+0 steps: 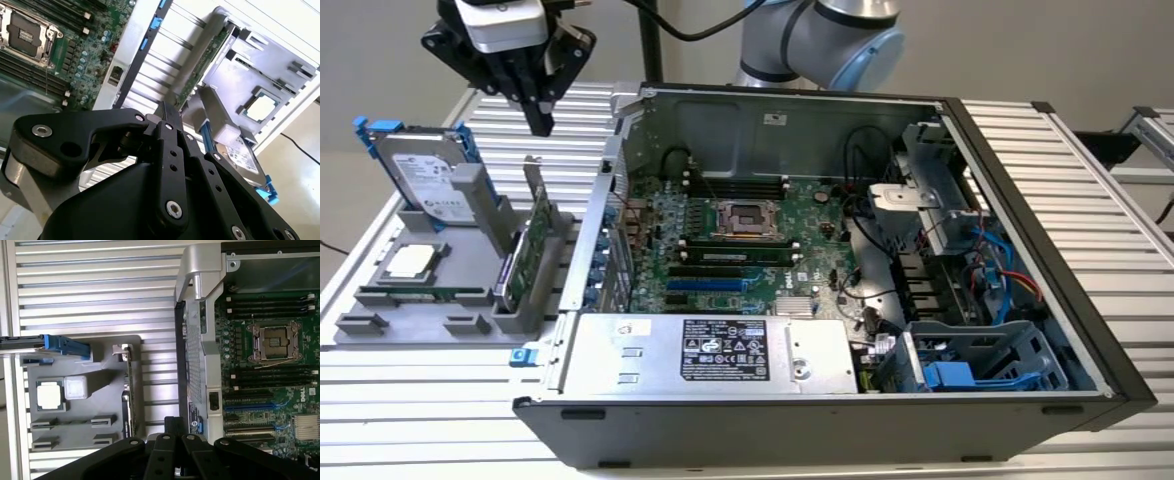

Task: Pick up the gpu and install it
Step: 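Reach for the gpu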

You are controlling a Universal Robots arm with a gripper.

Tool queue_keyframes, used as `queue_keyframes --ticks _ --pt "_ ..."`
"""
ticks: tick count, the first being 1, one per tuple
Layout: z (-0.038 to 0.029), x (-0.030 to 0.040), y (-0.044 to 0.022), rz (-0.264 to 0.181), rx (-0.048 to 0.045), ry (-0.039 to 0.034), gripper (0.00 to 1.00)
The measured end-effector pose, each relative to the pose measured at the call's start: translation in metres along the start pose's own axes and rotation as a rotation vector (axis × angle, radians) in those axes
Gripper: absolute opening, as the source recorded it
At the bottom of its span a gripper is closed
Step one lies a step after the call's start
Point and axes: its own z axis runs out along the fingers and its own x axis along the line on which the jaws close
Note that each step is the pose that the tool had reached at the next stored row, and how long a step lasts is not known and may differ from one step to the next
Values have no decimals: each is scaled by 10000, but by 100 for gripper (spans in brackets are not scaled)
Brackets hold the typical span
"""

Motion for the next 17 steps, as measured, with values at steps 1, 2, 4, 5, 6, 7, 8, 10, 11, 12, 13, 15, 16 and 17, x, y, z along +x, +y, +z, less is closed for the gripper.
queue_keyframes --ticks 1,2,4,5,6,7,8,10,11,12,13,15,16,17 --pt "0 7 -1 0 0 0 0" --pt "0 14 -1 0 -1 -1 0" --pt "0 27 -2 0 -1 0 0" --pt "0 34 -2 0 -1 -1 0" --pt "-1 40 -3 -1 -1 0 0" --pt "-1 47 -3 0 -1 -1 0" --pt "-1 54 -4 0 0 0 0" --pt "-2 69 -5 -1 0 0 0" --pt "-2 78 -6 0 0 0 0" --pt "-2 86 -6 0 0 -1 0" --pt "-2 95 -7 0 -1 -1 0" --pt "-2 115 -8 0 -1 -1 0" --pt "-3 125 -9 0 0 0 0" --pt "-3 137 -10 0 -1 -1 0"
